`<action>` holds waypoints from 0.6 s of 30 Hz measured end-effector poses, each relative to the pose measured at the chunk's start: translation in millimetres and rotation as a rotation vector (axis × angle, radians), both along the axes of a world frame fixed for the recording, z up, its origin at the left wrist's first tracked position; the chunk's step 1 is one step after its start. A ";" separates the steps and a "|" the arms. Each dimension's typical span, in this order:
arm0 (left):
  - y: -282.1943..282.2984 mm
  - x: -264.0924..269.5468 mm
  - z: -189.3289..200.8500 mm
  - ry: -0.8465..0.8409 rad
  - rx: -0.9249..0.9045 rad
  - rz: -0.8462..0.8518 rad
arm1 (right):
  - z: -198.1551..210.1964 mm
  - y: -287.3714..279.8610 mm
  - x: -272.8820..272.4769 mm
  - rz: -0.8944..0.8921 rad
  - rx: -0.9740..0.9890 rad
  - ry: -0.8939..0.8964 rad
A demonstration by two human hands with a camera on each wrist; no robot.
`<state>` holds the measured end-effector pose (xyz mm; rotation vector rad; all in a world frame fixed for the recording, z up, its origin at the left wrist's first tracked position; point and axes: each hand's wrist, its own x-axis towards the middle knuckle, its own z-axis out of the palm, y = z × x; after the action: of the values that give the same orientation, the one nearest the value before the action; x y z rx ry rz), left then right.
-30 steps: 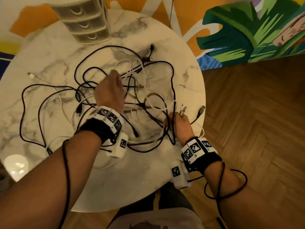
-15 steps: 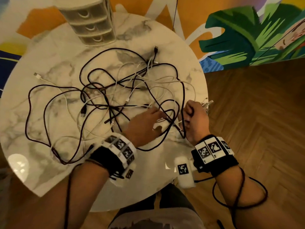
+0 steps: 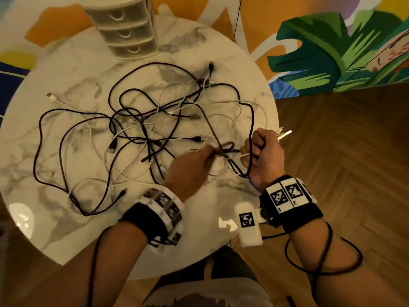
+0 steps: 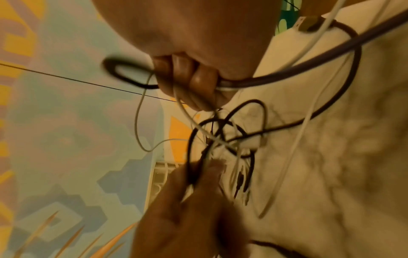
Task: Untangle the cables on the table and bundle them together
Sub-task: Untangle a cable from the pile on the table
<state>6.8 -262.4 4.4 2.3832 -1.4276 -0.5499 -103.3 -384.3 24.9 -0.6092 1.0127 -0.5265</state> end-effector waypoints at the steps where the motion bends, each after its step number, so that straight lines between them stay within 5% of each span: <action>1: -2.5 15.4 0.7 0.065 -0.061 0.123 | 1.3 -1.8 -2.2 0.017 -0.011 -0.001; 4: -9.6 74.6 10.6 0.196 -0.132 0.385 | 6.0 -5.0 -10.1 0.052 0.006 -0.052; 7: -17.5 116.2 11.1 0.123 0.038 0.526 | 15.5 -4.9 -12.1 0.089 0.013 -0.069; 10: -21.1 101.9 17.1 -0.118 0.213 0.445 | 21.9 -4.4 -9.9 0.093 0.008 -0.091; 13: -20.2 43.0 37.9 -0.328 -0.216 0.174 | 29.0 -4.0 -3.7 0.098 -0.021 -0.077; 15: -18.6 -2.6 39.6 -0.177 -0.442 -0.043 | 34.5 -3.5 1.2 0.105 -0.029 -0.072; 18: -16.1 -34.5 18.6 0.184 -0.296 0.021 | 42.6 -3.0 5.4 0.124 -0.056 -0.078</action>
<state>-27.6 -278.5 22.9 2.0586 -1.3022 -0.4988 -97.8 -387.3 67.5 -0.6913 0.8833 -0.4665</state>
